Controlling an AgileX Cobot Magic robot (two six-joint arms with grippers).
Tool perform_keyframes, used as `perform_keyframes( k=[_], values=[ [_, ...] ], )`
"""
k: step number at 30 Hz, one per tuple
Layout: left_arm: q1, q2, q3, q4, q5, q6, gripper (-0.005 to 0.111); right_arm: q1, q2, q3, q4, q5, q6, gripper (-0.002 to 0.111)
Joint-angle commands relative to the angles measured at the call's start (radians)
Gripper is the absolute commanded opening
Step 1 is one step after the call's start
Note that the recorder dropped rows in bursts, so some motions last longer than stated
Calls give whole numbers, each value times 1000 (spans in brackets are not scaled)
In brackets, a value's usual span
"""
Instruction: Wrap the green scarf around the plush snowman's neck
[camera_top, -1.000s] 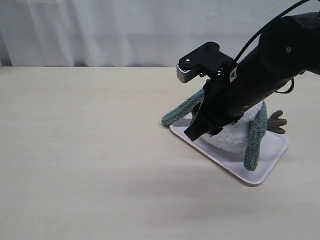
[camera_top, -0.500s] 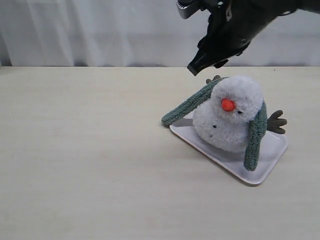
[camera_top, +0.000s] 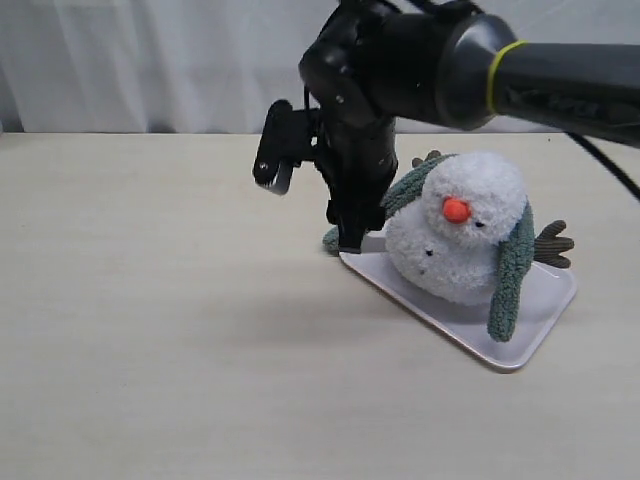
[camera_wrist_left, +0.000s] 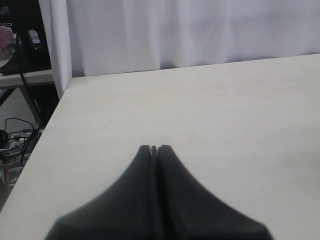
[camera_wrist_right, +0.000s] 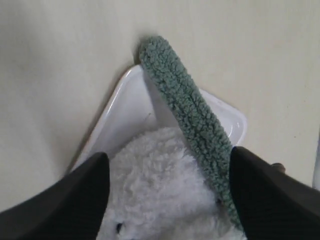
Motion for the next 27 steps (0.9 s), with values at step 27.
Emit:
perform_keyframes(
  k=[27],
  values=[
    [-4,-2,3,-3,-7,2,0,-11,279,-7,-501,-205,132,65]
  ],
)
